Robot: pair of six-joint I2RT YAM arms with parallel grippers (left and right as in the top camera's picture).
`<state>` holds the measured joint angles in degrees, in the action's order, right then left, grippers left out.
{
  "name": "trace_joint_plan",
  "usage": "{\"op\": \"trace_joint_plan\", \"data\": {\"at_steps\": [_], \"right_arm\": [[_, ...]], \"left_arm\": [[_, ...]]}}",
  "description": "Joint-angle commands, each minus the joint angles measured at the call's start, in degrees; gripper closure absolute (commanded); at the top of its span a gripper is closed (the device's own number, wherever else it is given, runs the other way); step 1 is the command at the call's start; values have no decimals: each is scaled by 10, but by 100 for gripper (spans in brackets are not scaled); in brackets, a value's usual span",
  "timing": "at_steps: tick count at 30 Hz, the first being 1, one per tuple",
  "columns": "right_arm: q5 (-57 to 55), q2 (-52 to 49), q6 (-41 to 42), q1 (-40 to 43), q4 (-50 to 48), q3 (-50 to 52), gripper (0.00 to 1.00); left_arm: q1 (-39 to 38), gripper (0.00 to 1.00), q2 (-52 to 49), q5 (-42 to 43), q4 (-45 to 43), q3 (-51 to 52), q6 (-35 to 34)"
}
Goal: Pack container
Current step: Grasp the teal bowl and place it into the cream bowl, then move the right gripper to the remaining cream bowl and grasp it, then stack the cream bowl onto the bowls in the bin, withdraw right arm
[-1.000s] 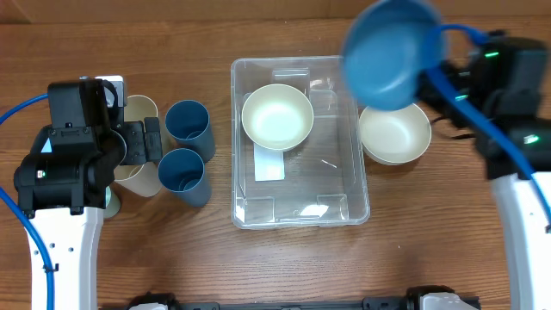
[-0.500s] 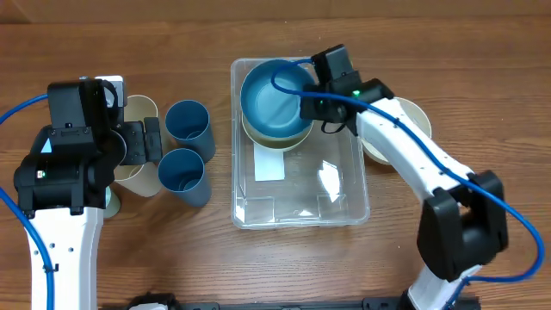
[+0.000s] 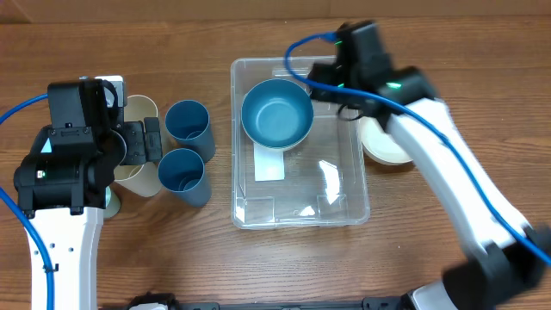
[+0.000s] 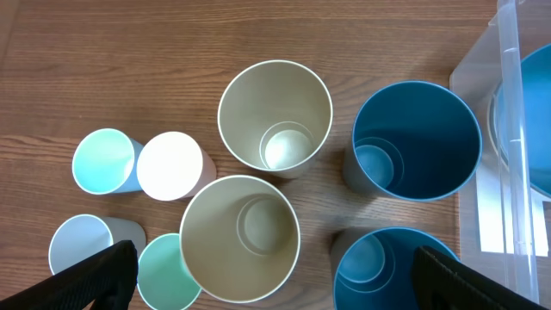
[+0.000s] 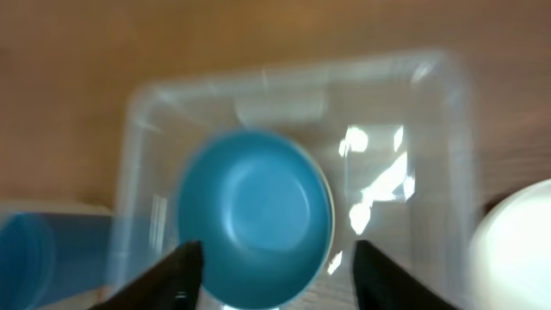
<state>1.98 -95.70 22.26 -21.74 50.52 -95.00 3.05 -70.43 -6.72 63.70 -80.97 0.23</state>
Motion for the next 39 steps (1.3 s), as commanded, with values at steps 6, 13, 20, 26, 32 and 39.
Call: {"op": "trace_joint_plan", "data": {"at_steps": [6, 13, 20, 26, 32, 39], "right_arm": [[-54, 94, 4, 210, 150, -9, 34], [-8, -15, 4, 338, 125, 113, 34], [26, -116, 19, 365, 38, 193, 37], [47, -117, 39, 366, -31, 243, 75], [41, -115, 66, 369, -36, 240, 96], [-12, 4, 84, 355, 25, 163, 96]], "left_arm": [[-1, 0, -1, -3, 0, -13, 11], [-1, 0, -1, -3, 0, -13, 11], [-1, 0, -1, -3, 0, -13, 11], [-1, 0, -1, -3, 0, -13, 11], [-1, 0, -1, -3, 0, -13, 11], [-1, 0, -1, -3, 0, -13, 11]]}}
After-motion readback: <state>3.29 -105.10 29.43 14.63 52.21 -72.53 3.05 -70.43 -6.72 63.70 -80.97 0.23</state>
